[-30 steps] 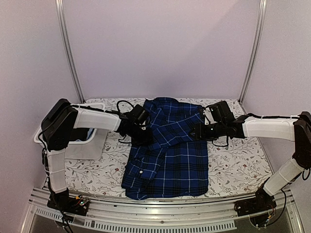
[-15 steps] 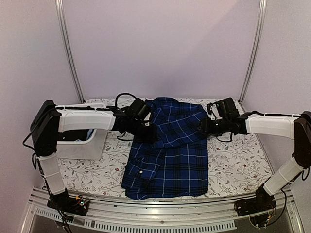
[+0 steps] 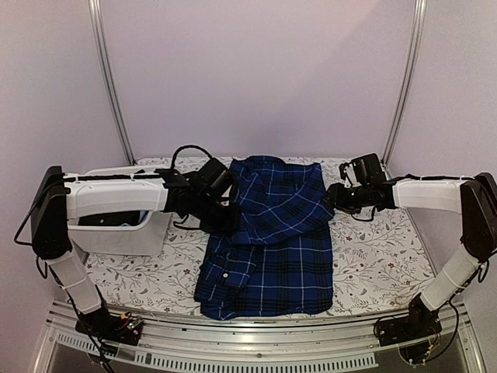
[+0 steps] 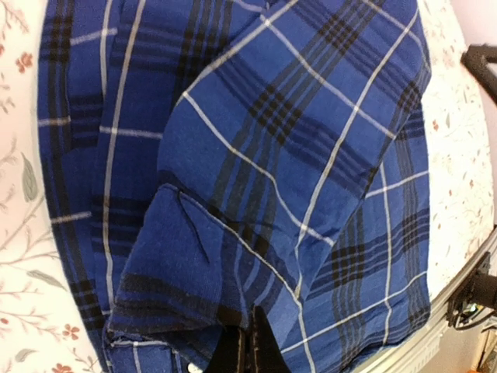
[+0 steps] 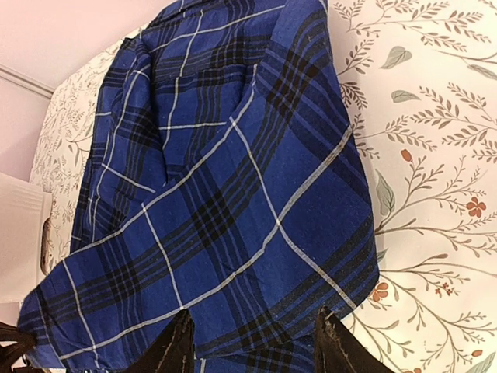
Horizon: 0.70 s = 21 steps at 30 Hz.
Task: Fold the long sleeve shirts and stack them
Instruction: Pick up the 1/3-folded shirt from the center of the board.
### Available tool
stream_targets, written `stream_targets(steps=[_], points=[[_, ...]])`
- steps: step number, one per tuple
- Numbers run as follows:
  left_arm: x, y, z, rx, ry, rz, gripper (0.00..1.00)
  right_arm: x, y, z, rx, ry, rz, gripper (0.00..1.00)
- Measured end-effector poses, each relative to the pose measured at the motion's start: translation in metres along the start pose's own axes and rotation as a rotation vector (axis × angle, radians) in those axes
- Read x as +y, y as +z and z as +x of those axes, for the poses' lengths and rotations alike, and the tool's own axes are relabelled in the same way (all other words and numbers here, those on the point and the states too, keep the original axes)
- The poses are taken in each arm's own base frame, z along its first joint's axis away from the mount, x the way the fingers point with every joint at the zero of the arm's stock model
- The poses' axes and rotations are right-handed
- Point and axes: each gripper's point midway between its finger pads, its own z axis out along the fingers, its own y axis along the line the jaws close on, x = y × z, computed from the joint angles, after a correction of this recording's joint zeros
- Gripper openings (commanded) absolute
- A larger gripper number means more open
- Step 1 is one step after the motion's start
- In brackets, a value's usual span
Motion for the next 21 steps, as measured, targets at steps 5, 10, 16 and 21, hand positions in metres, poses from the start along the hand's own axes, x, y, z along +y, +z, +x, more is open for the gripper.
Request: stream_targets(steps=[5,10,16,21], points=[[-0.020,-0.027,-0.069,-0.143,0.063,-0.018,0.00,-0.005,0.004,0.003,0.016,0.005,0.003,0.51],[-0.024,-0.069,-0.158,-0.337,0.112,-0.039,0.00,-0.014,0.003,0.025,0.052,0.014,0.006,0.51],[-0.010,-0.102,-0.217,-0.463,0.172,-0.082,0.00,-0.031,-0.013,0.071,0.119,0.053,0.019,0.51],[-0.005,-0.113,-0.243,-0.516,0.229,-0.104,0.00,-0.021,-0.017,0.101,0.171,0.049,0.006,0.51]])
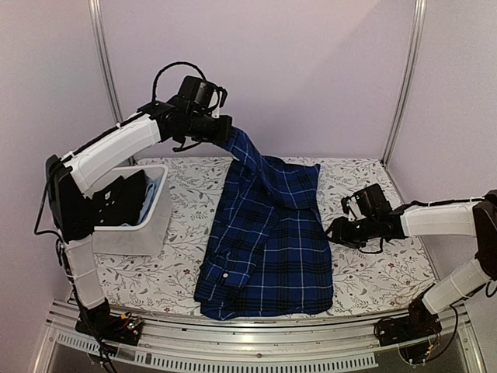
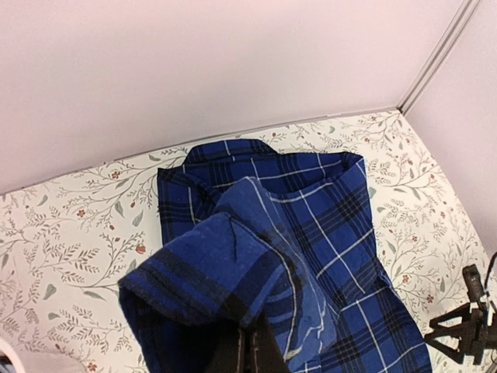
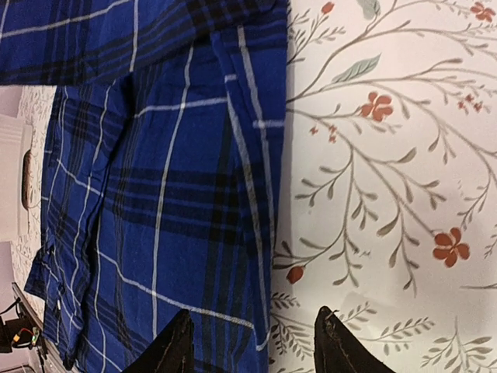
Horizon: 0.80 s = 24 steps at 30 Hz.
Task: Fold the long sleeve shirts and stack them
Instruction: Pick up the 1/3-folded shirt from the center of the board.
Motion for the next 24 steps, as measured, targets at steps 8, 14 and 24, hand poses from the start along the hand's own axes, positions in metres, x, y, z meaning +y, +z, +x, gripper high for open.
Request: stream_targets(steps=[8,14,24], points=[[0.013,0.007,-0.024,-0.047,0.059,0.002,0.01,0.028,-0.013,0.081,0.133,-0.069,-0.030,0.52],[0.017,0.007,-0.033,-0.071,0.079,0.016,0.01,0.023,-0.035,0.138,0.220,-0.059,-0.025,0.52],[0.011,0.010,-0.051,-0.122,0.098,0.053,0.01,0.027,-0.043,0.182,0.303,-0.027,-0.030,0.33]])
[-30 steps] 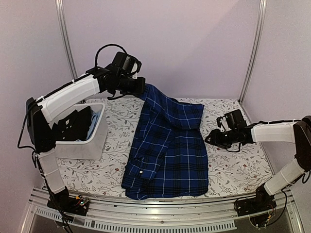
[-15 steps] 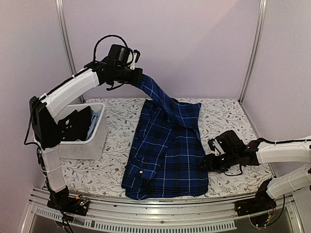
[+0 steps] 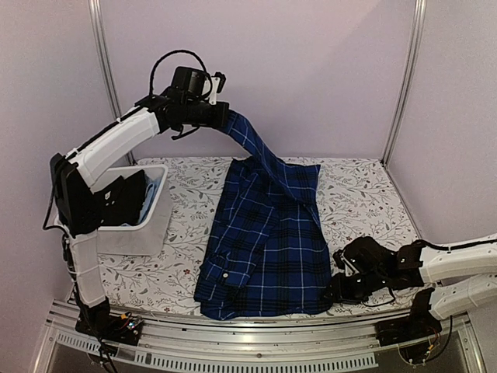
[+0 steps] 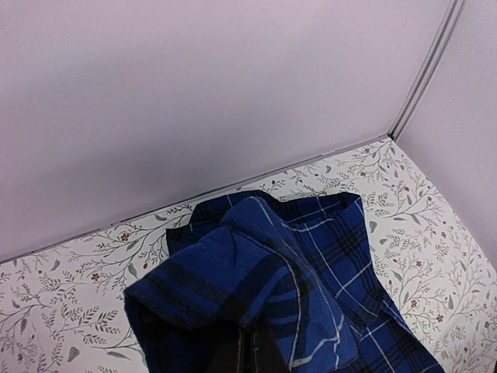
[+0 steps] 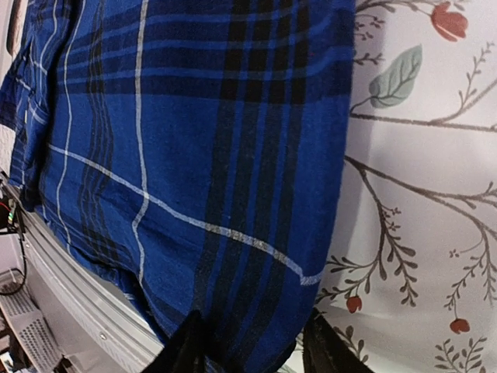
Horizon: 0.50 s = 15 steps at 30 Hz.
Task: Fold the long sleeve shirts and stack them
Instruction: Pick up the 1/3-folded shirt from the center of the board.
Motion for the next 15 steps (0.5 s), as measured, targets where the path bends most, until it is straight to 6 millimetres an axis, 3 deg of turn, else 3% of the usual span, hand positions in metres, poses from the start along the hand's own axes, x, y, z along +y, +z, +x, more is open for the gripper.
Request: stream_targets(steps=[4,6,10,15], points=[[-0.001,0.001,-0.007,-0.018,0.003,0.008,0.01,-0.004,0.007,0.000,0.011,0.023,0.035,0.08],[-0.001,0.000,-0.010,-0.029,0.003,0.010,0.00,-0.007,0.007,-0.001,0.008,0.038,0.056,0.00],[0.001,0.001,-0.020,-0.062,0.003,0.013,0.00,-0.020,0.002,-0.012,-0.015,0.077,0.108,0.00],[0.006,0.014,-0.035,-0.110,-0.005,0.012,0.00,-0.046,-0.022,-0.034,-0.094,0.142,0.159,0.00]])
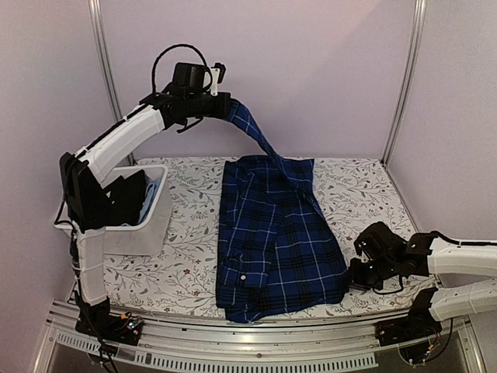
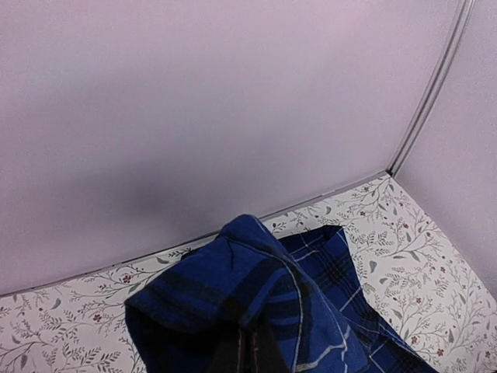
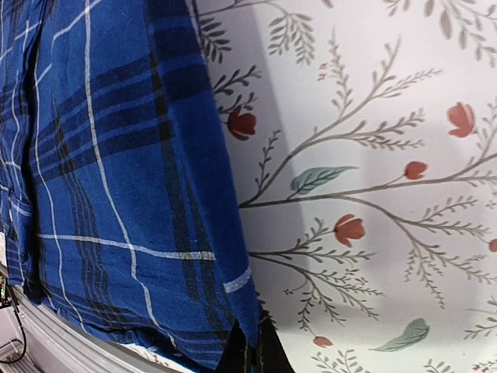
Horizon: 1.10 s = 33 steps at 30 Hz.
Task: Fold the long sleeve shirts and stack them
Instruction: Pick up the 1/3-folded shirt from the center of the board, then fold the 1/3-folded shirt at the center of the board.
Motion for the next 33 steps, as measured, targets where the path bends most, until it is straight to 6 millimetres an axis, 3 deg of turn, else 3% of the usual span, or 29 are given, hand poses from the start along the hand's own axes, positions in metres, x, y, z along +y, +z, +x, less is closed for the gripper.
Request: stream_targets(steps=[6,12,21,33], points=[[0.009,0.016,0.005,0.001,-0.010,-0.012,0.00,0.000,-0.009,0.002,0.018,-0.060,0.031,0.01],[0.024,0.017,0.002,-0.010,-0.021,-0.033,0.00,0.020,-0.010,0.017,0.092,-0.156,0.069,0.07],[0.068,0.002,0.003,-0.006,-0.045,-0.095,0.00,0.076,-0.015,0.023,0.146,-0.271,0.006,0.00],[0.095,-0.023,-0.019,-0.066,-0.058,-0.121,0.00,0.151,-0.005,0.029,0.253,-0.367,-0.159,0.01]])
